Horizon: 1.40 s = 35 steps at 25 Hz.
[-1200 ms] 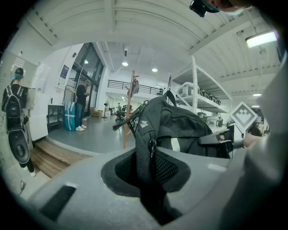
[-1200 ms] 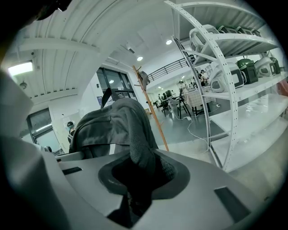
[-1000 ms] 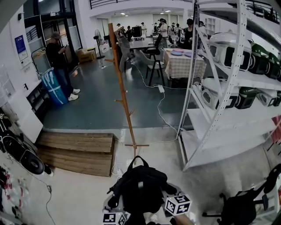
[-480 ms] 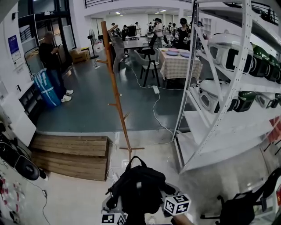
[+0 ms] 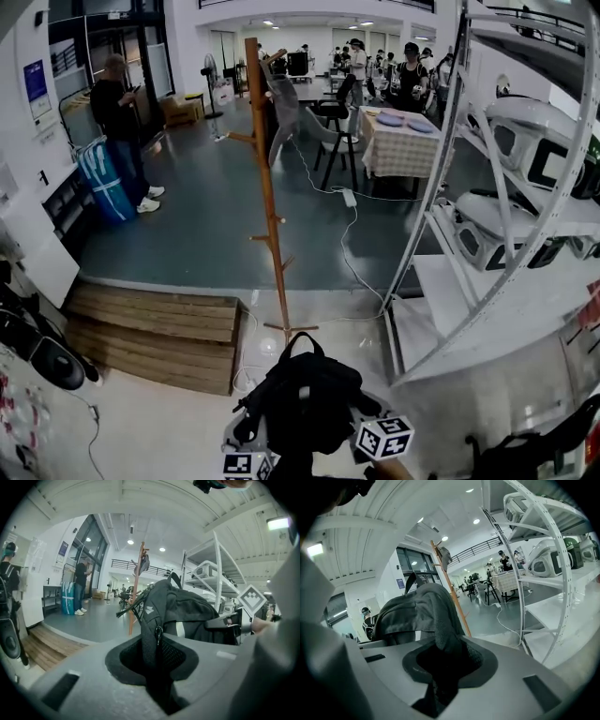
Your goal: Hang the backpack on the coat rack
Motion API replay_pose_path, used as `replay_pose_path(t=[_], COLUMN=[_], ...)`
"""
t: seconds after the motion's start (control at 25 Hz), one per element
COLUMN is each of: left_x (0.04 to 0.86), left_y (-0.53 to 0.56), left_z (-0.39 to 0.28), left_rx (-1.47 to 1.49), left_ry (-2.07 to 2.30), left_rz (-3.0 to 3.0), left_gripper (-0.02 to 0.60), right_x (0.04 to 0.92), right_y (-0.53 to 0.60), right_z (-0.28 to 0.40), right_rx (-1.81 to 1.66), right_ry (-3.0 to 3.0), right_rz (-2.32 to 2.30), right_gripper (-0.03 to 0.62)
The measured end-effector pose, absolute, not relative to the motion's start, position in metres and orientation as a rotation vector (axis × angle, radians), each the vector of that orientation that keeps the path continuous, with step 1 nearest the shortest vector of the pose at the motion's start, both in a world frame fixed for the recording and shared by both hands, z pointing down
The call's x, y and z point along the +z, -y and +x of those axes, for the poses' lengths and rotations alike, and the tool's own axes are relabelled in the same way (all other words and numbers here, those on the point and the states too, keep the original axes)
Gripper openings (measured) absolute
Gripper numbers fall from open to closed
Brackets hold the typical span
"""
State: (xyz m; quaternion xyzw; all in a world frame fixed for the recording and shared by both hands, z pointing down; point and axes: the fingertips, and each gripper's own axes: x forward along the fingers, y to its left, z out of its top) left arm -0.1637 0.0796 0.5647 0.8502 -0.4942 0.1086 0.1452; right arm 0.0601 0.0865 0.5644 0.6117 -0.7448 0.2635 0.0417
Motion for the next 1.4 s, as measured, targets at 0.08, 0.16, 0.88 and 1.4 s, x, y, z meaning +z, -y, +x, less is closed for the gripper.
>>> replay_pose_path(t=[0.08,0.16,0.88,1.4], left_x=[0.560,0.557,0.534,0.543], left_y=[-0.059,-0.039,0.083,0.136], left_z=[-0.167,-0.172,-0.174,-0.143], left_rx=[0.314,0.319,0.222,0.238], left_ry=[1.419,1.415,1.383,1.557], left_rz=[2.450,2.453,2.502,2.365], left_gripper=[0.071,0.071,0.071,0.071], right_x=[0.562,0.560,0.536,0.546], right_y=[-0.066,-0.046,0.075,0.156], right_z=[0.056,0.052,0.046,0.078], right_rx=[0.807,0.812,0.793,0.818], right_ry=[2.280,2.280,2.277,2.379], right_rz=[1.874,1.878,1.884,1.678], right_gripper=[0.075,0.075,0.075,0.075])
